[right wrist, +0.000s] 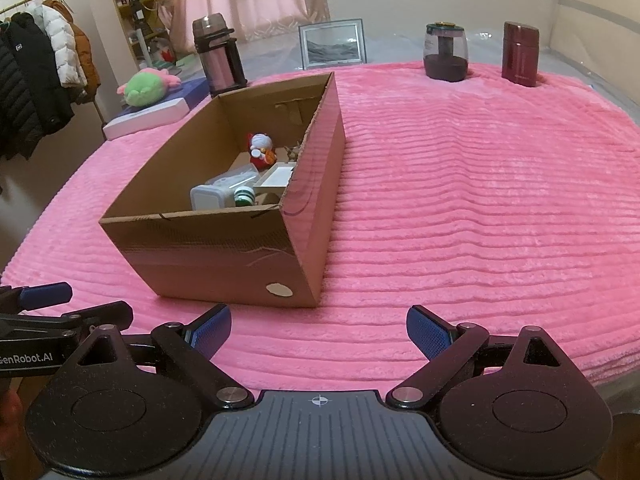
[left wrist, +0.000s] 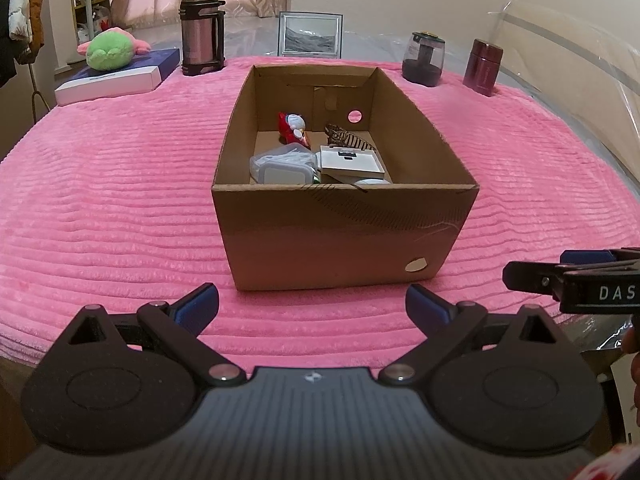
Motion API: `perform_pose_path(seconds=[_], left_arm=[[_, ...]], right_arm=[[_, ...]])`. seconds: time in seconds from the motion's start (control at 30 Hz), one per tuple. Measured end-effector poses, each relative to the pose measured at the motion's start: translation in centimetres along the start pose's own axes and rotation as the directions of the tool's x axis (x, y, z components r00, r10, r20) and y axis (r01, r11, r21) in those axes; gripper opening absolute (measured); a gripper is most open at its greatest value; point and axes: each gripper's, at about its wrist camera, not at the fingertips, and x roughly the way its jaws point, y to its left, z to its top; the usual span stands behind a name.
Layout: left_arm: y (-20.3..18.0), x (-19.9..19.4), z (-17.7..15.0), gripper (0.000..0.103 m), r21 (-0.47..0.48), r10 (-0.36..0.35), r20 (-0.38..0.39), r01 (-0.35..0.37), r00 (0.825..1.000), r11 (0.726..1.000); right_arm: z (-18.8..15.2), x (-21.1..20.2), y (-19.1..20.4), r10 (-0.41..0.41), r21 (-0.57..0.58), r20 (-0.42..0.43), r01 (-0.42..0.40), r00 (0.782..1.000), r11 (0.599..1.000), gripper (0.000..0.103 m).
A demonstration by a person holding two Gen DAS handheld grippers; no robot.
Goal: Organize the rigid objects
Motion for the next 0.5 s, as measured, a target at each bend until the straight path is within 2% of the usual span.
perform_pose_path(seconds=[0.5], left_arm=[[-0.01, 0.24, -0.06, 0.098, 0.001, -0.012, 0.000, 0.012, 1.000, 1.000]], right_arm=[[-0.08, 0.07, -0.10, 0.001, 0.003, -0.003, -0.001, 1.000, 1.000, 0.092]])
